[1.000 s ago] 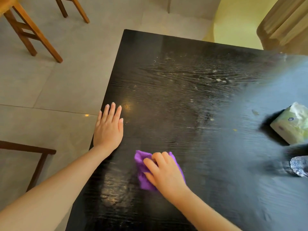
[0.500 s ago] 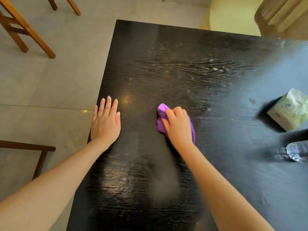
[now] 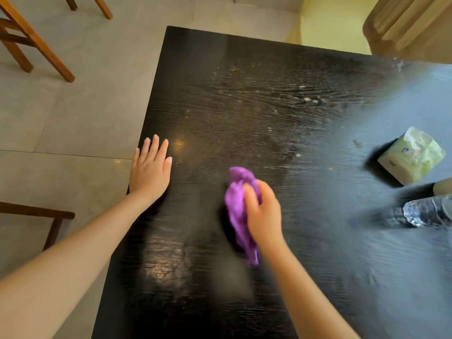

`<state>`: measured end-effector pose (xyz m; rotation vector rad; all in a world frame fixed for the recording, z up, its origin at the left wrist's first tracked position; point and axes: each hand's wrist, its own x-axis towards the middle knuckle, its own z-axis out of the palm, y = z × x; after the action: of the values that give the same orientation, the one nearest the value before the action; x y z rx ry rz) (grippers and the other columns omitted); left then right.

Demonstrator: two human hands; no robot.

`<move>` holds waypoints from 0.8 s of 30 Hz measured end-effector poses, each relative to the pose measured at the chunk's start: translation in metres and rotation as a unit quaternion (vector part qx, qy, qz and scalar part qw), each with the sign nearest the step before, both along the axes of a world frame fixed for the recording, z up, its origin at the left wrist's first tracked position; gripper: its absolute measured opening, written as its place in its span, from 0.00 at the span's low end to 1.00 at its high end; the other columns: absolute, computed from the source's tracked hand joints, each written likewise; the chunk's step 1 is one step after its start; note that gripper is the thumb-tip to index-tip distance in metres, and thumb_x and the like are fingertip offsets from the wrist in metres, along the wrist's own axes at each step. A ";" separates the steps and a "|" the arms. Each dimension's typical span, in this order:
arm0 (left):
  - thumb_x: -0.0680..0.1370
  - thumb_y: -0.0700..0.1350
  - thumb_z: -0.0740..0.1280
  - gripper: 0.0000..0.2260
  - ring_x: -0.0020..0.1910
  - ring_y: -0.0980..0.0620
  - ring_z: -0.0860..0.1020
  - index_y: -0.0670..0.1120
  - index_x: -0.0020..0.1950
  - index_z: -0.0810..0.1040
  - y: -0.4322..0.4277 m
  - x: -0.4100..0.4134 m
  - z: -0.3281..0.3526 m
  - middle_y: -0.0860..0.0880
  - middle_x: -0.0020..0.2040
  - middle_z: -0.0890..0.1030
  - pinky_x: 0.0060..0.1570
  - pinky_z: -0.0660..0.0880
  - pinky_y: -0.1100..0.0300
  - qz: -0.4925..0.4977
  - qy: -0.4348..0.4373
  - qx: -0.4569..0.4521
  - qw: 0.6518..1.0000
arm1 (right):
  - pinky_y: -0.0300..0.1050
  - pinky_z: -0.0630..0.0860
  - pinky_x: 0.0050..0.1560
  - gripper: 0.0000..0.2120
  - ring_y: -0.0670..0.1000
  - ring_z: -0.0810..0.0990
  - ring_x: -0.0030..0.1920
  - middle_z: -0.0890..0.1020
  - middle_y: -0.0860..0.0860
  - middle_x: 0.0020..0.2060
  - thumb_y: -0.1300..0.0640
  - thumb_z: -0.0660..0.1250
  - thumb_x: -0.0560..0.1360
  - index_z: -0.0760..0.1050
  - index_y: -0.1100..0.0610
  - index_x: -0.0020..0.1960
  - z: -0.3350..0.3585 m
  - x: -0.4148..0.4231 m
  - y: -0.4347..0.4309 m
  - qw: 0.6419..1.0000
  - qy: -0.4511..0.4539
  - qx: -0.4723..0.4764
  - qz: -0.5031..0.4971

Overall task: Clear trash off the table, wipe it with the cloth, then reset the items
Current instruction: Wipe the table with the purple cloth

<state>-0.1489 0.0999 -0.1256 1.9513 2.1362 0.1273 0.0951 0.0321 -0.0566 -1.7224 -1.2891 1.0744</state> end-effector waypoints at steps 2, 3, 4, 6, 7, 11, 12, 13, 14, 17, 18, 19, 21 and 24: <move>0.82 0.50 0.49 0.23 0.77 0.47 0.46 0.46 0.77 0.53 0.002 -0.003 0.003 0.45 0.78 0.50 0.74 0.43 0.50 0.004 -0.042 -0.016 0.999 | 0.32 0.74 0.37 0.09 0.42 0.75 0.34 0.79 0.46 0.34 0.54 0.62 0.77 0.76 0.50 0.40 0.011 0.014 0.026 0.983 0.137 -0.102 -0.071; 0.82 0.50 0.50 0.23 0.77 0.47 0.45 0.46 0.76 0.54 0.003 -0.005 0.006 0.45 0.78 0.50 0.74 0.43 0.50 0.007 -0.061 -0.023 0.998 | 0.37 0.76 0.39 0.09 0.45 0.76 0.36 0.80 0.47 0.35 0.53 0.62 0.77 0.77 0.50 0.40 0.013 0.019 0.035 0.972 0.169 -0.143 -0.074; 0.82 0.50 0.50 0.23 0.77 0.47 0.45 0.46 0.76 0.54 0.003 -0.005 0.009 0.45 0.78 0.50 0.74 0.42 0.50 0.010 -0.081 -0.028 0.996 | 0.43 0.78 0.43 0.09 0.49 0.78 0.39 0.80 0.50 0.37 0.53 0.62 0.77 0.76 0.51 0.39 0.015 0.020 0.040 0.966 0.175 -0.176 -0.066; 0.82 0.49 0.51 0.23 0.77 0.48 0.45 0.46 0.76 0.56 0.002 0.000 0.020 0.46 0.78 0.51 0.74 0.42 0.50 0.015 -0.129 -0.025 0.991 | 0.48 0.81 0.43 0.07 0.53 0.80 0.39 0.83 0.56 0.39 0.54 0.65 0.76 0.77 0.55 0.41 0.018 0.016 0.042 0.952 0.190 -0.227 -0.077; 0.82 0.50 0.52 0.22 0.77 0.48 0.46 0.46 0.76 0.57 0.000 0.004 0.028 0.46 0.78 0.53 0.75 0.43 0.49 0.017 -0.161 -0.024 0.987 | 0.47 0.82 0.38 0.07 0.53 0.81 0.35 0.83 0.57 0.37 0.55 0.66 0.75 0.77 0.57 0.41 0.019 0.012 0.041 0.939 0.220 -0.246 -0.093; 0.81 0.55 0.54 0.20 0.72 0.53 0.65 0.53 0.72 0.66 -0.012 0.037 0.074 0.54 0.70 0.71 0.70 0.60 0.55 0.005 -0.395 -0.098 0.914 | 0.61 0.78 0.52 0.07 0.61 0.82 0.45 0.82 0.62 0.42 0.56 0.67 0.74 0.80 0.60 0.44 0.030 0.003 0.034 0.873 0.405 -0.258 -0.085; 0.80 0.55 0.54 0.19 0.67 0.57 0.71 0.53 0.70 0.68 -0.013 0.046 0.089 0.54 0.66 0.75 0.68 0.65 0.59 -0.008 -0.470 -0.123 0.874 | 0.62 0.74 0.59 0.08 0.62 0.79 0.50 0.81 0.62 0.47 0.57 0.65 0.75 0.81 0.60 0.48 0.033 0.004 0.032 0.872 0.432 -0.225 -0.048; 0.80 0.54 0.55 0.18 0.63 0.60 0.74 0.52 0.69 0.70 -0.012 0.055 0.102 0.55 0.62 0.77 0.64 0.68 0.62 -0.027 -0.523 -0.141 0.840 | 0.59 0.72 0.62 0.10 0.60 0.78 0.53 0.81 0.60 0.50 0.57 0.63 0.77 0.80 0.59 0.52 0.037 0.006 0.029 0.879 0.437 -0.190 -0.002; 0.80 0.54 0.56 0.17 0.60 0.61 0.76 0.52 0.67 0.71 -0.011 0.062 0.115 0.56 0.61 0.78 0.61 0.71 0.65 -0.051 -0.545 -0.150 0.824 | 0.55 0.74 0.62 0.11 0.57 0.78 0.53 0.82 0.58 0.51 0.57 0.61 0.78 0.79 0.59 0.56 0.044 0.009 0.026 0.892 0.419 -0.165 0.046; 0.79 0.51 0.61 0.11 0.57 0.65 0.76 0.57 0.60 0.75 -0.007 0.077 0.151 0.61 0.57 0.78 0.52 0.74 0.72 -0.128 -0.506 -0.138 0.841 | 0.46 0.75 0.57 0.11 0.49 0.80 0.51 0.84 0.52 0.50 0.57 0.59 0.79 0.79 0.55 0.56 0.065 0.020 0.019 0.942 0.294 -0.110 0.121; 0.78 0.48 0.63 0.10 0.55 0.65 0.77 0.58 0.58 0.77 -0.006 0.080 0.161 0.62 0.55 0.79 0.49 0.74 0.73 -0.148 -0.490 -0.132 0.849 | 0.44 0.74 0.57 0.11 0.48 0.80 0.50 0.83 0.52 0.50 0.58 0.60 0.79 0.78 0.55 0.57 0.074 0.024 0.017 0.958 0.242 -0.095 0.123; 0.77 0.46 0.65 0.09 0.53 0.65 0.78 0.57 0.56 0.77 -0.006 0.082 0.170 0.62 0.52 0.79 0.47 0.75 0.73 -0.168 -0.480 -0.131 0.851 | 0.44 0.74 0.57 0.11 0.48 0.79 0.51 0.83 0.52 0.51 0.58 0.60 0.79 0.78 0.56 0.58 0.082 0.029 0.014 0.971 0.192 -0.081 0.119; 0.76 0.43 0.67 0.10 0.50 0.63 0.79 0.55 0.55 0.78 -0.007 0.087 0.187 0.61 0.50 0.80 0.44 0.77 0.71 -0.207 -0.455 -0.146 0.854 | 0.46 0.73 0.59 0.12 0.48 0.79 0.52 0.82 0.54 0.54 0.58 0.62 0.78 0.77 0.57 0.60 0.101 0.038 0.009 0.986 0.120 -0.051 0.103; 0.75 0.44 0.68 0.09 0.48 0.60 0.79 0.54 0.53 0.79 -0.008 0.099 0.214 0.60 0.48 0.80 0.46 0.77 0.67 -0.269 -0.368 -0.134 0.880 | 0.51 0.73 0.62 0.12 0.53 0.79 0.56 0.81 0.54 0.55 0.58 0.65 0.77 0.78 0.55 0.59 0.126 0.049 -0.005 0.994 0.062 -0.008 0.094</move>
<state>-0.0497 0.0920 0.0880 1.8385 1.0384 0.3754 0.1442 0.0269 0.0697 -1.5419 -1.3866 1.2811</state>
